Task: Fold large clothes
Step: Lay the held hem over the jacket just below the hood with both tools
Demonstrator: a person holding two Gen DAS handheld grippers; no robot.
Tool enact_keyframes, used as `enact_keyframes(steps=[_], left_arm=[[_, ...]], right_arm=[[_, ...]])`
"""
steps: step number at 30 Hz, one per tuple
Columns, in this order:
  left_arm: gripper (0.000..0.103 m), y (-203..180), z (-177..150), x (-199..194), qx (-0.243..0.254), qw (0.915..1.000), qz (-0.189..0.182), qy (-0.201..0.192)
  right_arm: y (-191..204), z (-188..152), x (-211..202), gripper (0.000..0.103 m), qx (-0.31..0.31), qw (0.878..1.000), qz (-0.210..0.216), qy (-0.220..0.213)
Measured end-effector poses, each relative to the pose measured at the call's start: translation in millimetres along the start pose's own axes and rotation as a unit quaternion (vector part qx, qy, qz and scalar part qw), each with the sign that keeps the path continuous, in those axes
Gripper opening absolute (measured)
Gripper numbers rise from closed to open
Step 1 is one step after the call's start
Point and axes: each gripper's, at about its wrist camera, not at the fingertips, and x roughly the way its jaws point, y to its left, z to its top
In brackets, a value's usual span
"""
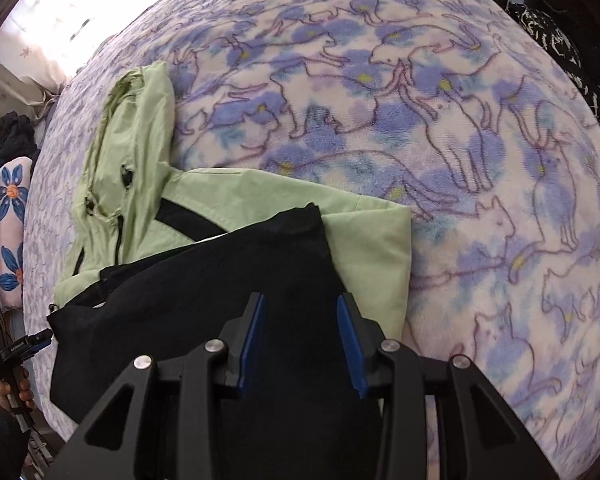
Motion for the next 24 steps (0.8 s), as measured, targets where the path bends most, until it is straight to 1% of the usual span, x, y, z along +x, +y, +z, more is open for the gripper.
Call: enact_keyframes(steps=[2,5,9,10,13,14,15,16,17,18,19,20,22,24], left_arm=[[0.066,5.5,-0.8,6.2,0.003,0.9998,-0.021,-0.002],[0.066,11.9,-3.2,11.4,0.014,0.9987,-0.047,-0.011],[0.066,14.8,-3.4,15.9,0.033,0.9983,-0.045,-0.017],[0.066,15.1,-2.1,17.4,0.035,0.9984,-0.041,-0.017],[0.065,19.5,4.6,22.0,0.027,0.9983,-0.050,-0.017],[0.060,17.9,5.0,21.8,0.027,0.9981,-0.051,-0.020],[0.039,13.7,4.7,20.0,0.036,0.9976,-0.051,-0.028],[0.032,10.4,5.3,18.3,0.043,0.9979,-0.035,-0.032],[0.029,5.3,3.6,15.4,0.056,0.9975,-0.015,-0.042],[0.022,1.6,1.8,12.4,0.065,0.9966,-0.002,-0.051],[0.019,-3.5,-1.6,7.9,0.079,0.9948,0.014,-0.062],[0.017,-7.1,-4.5,4.4,0.089,0.9934,0.023,-0.068],[0.010,-14.9,-9.9,-1.7,0.106,0.9907,0.040,-0.076],[0.008,-23.7,-12.0,-7.8,0.117,0.9881,0.055,-0.083]], right_arm=[[-2.2,5.4,13.2,0.037,-0.007,1.000,-0.007,0.002],[-4.4,10.8,27.2,0.037,-0.014,1.000,0.002,0.000],[-1.4,13.5,40.2,0.039,-0.031,0.999,0.024,0.002],[0.2,13.7,42.3,0.039,-0.037,0.999,0.025,0.001],[4.5,13.4,47.5,0.040,-0.046,0.999,0.028,-0.003],[5.4,12.8,48.2,0.042,-0.043,0.999,0.032,-0.005],[5.2,11.8,48.3,0.042,-0.038,0.999,0.034,-0.008],[5.3,11.1,48.3,0.042,-0.031,0.999,0.035,-0.010],[5.6,10.6,47.5,0.039,-0.028,0.999,0.034,-0.013],[6.2,9.1,46.0,0.033,-0.029,0.999,0.030,-0.015],[7.1,7.4,44.7,0.021,-0.031,0.999,0.025,-0.017],[7.2,5.1,42.2,0.016,-0.033,0.999,0.021,-0.020],[4.9,-1.3,34.6,0.012,-0.031,0.999,0.017,-0.027],[4.1,-8.3,23.4,0.010,-0.024,0.999,0.017,-0.043]])
